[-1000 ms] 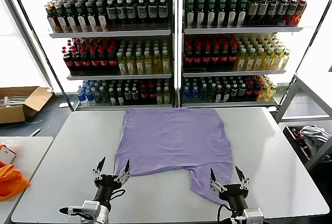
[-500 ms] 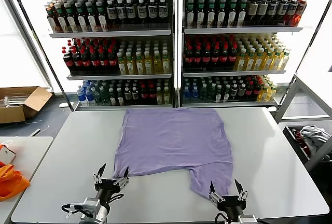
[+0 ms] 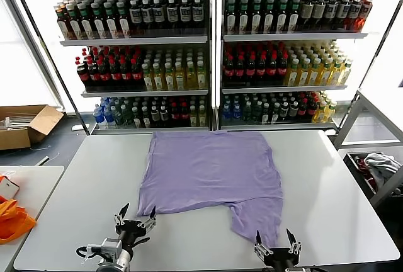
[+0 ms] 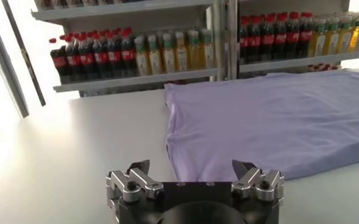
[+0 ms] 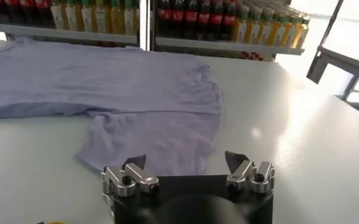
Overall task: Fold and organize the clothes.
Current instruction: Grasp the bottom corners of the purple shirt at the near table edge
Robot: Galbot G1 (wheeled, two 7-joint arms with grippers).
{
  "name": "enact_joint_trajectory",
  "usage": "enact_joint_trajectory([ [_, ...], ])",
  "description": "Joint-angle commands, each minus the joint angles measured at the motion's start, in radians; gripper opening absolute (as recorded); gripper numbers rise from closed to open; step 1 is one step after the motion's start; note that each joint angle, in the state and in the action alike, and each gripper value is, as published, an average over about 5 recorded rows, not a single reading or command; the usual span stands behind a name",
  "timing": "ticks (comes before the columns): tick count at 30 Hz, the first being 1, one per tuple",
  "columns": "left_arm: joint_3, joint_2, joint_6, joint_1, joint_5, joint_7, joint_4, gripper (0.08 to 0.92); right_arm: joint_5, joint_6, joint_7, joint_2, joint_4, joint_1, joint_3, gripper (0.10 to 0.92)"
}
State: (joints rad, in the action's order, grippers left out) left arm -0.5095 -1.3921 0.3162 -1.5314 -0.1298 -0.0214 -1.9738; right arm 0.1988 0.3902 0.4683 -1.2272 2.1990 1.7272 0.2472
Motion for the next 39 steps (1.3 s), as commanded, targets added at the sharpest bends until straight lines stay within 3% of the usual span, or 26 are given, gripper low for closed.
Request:
enact_joint_trajectory([
  [1,0.000,0.001,0.008,0.002,-0.029,0.000,0.004,0.822,-0.008,0.003,0.003,-0.004,-0.007,0.001,-0.006,0.823],
  [7,0.004,0.000,0.011,-0.003,-0.024,-0.001,0.003,0.804,-0.007,-0.005,0.008,-0.010,-0.026,0.008,-0.012,0.786],
  [12,0.012,-0.002,0.011,-0.007,-0.019,0.002,0.005,0.707,-0.005,-0.022,0.009,-0.012,-0.040,0.017,-0.007,0.744],
  [32,0.019,-0.006,0.006,0.005,-0.006,0.008,0.018,0.134,-0.021,-0.070,0.005,-0.007,-0.051,0.019,0.004,0.171],
  [35,0.022,-0.007,0.004,0.009,-0.004,0.011,0.024,0.090,-0.023,-0.080,0.000,-0.008,-0.055,0.015,0.008,0.115],
  [39,0.026,-0.009,-0.003,0.013,0.002,0.018,0.035,0.083,-0.026,-0.093,-0.009,-0.011,-0.053,0.009,0.014,0.108],
])
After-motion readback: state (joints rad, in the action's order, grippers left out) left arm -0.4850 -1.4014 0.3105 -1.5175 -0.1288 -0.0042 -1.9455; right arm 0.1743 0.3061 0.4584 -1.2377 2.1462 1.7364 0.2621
